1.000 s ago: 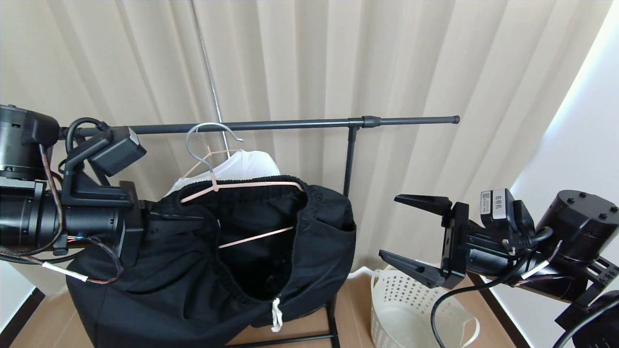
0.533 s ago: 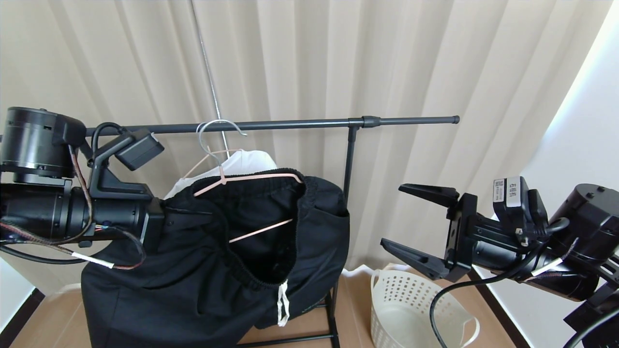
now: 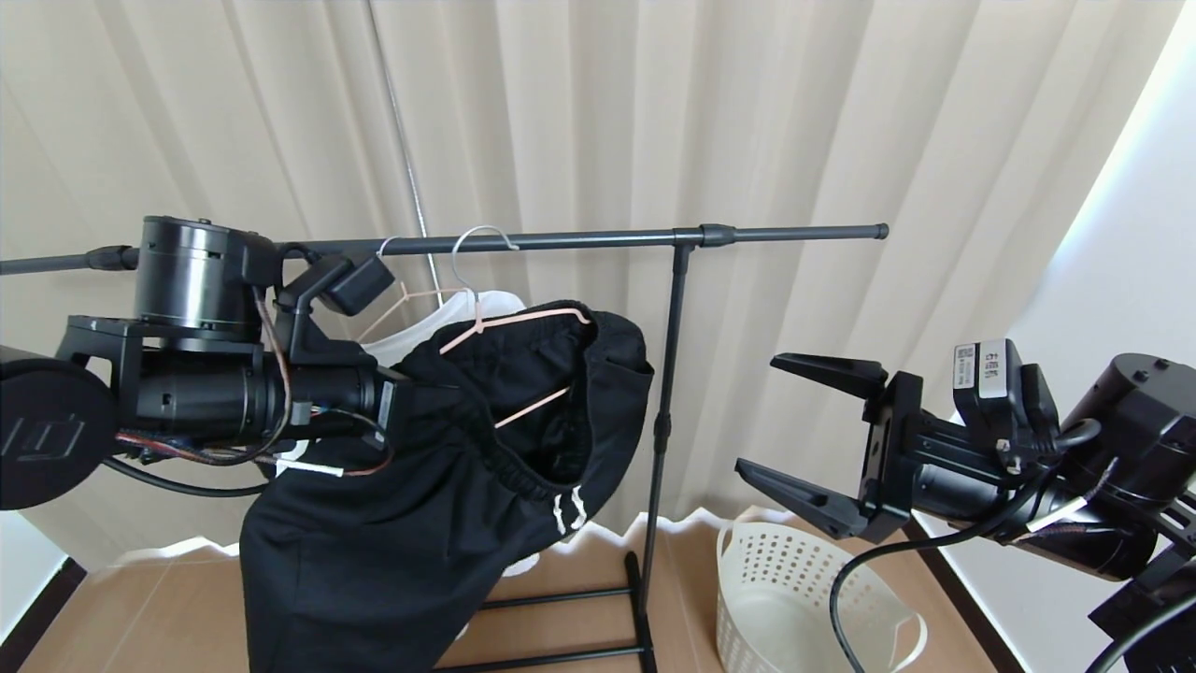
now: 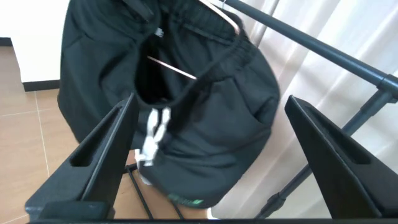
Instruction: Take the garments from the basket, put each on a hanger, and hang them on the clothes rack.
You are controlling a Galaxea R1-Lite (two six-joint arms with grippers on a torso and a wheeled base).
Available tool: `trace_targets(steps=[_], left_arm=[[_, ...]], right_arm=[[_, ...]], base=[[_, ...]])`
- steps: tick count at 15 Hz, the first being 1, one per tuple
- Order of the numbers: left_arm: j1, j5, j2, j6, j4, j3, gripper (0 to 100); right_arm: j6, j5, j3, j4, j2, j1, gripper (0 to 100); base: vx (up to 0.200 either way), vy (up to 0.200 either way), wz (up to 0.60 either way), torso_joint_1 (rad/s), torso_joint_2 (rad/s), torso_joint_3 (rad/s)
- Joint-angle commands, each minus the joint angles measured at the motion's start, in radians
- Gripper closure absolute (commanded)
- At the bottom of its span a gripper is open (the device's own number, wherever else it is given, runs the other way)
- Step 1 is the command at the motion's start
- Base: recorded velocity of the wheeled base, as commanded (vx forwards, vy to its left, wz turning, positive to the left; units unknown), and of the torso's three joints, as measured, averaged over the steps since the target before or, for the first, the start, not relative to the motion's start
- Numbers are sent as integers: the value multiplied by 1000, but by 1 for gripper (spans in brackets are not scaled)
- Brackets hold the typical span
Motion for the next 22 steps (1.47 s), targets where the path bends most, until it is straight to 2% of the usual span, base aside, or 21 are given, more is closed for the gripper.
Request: trace_targets(steps=[1,4,6,9,12,15,19,20,22], left_arm=[[-10,4,45,-9,-17,2,100],[-10,7,96,-50,-94,2,100],[-13,7,136,-117,-146,-12,100],[-39,70,196,-206,-147,-78,100],[-65,195,285,-265,-144,-175,100],[-75,207,340,-323,-143,-239,100],[-75,270,438,-358,-143,-352,100],[-75,270,440,-358,-141,-354,100],[-72,271,492,-389,-141,-428,100]], right_arm=[[0,0,0,1,3,1,0],[0,0,-2,1,3,1,0],[0,0,-3,1,3,1,0],[0,0,-3,1,3,1,0],[0,0,-8,1,6,-1,0],[-1,0,-11,1,9,-2,0],[-1,0,-16,1,15,-4,0],[-1,0,-16,1,15,-4,0],[-1,0,-17,1,15,-4,0]], base=[[0,0,0,0,0,0],[0,0,0,0,0,0],[0,0,0,0,0,0],[0,0,0,0,0,0],[0,0,0,0,0,0],[0,0,0,0,0,0],[0,0,0,0,0,0],[0,0,0,0,0,0],[0,0,0,0,0,0]])
